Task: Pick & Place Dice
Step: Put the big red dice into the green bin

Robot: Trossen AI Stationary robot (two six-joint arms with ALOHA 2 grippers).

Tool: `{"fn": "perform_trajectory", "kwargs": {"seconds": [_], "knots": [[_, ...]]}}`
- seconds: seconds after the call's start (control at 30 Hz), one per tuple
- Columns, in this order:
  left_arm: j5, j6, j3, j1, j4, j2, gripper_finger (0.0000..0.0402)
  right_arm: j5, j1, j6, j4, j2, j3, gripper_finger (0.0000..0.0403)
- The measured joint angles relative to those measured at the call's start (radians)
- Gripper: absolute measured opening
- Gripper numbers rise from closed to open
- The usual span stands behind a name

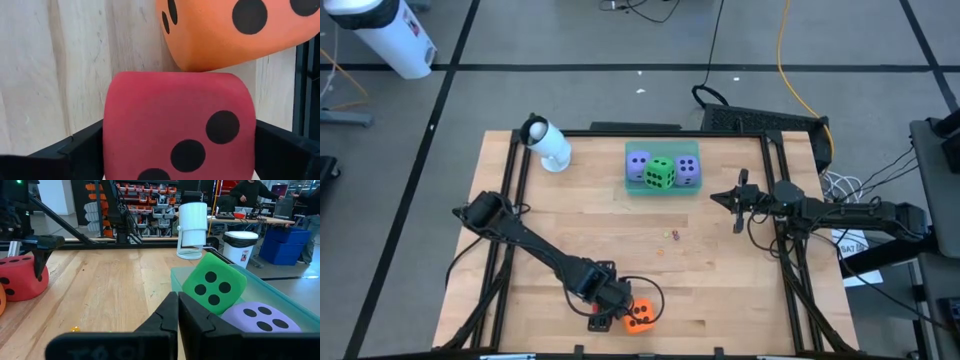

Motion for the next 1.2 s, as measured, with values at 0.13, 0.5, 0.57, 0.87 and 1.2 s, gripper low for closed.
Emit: {"fn": "perform_trajectory", "kwargs": {"seconds": [0.13, 0.5, 0.57, 0.87, 1.2], "knots": [[-0.054, -0.002, -0.009, 0.001, -0.010, -0.042, 0.0397, 0.000, 0.000, 0.000, 0.000, 0.000, 0.000, 0.0004], [-0.310, 0.007, -0.013, 0.015, -0.139, -0.200, 0.0397, 0.000, 0.000, 0.000, 0.000, 0.000, 0.000, 0.0004], [-0.349, 0.030, -0.014, 0.025, -0.145, -0.231, 0.0397, 0.000, 0.000, 0.000, 0.000, 0.000, 0.000, 0.0004], [-0.614, 0.251, -0.011, 0.121, -0.131, -0.410, 0.0397, 0.000, 0.000, 0.000, 0.000, 0.000, 0.000, 0.0004], [-0.355, 0.621, -0.009, 0.452, 0.308, -0.519, 0.0397, -0.002, 0.000, 0.000, 0.000, 0.000, 0.000, 0.0004]]}}
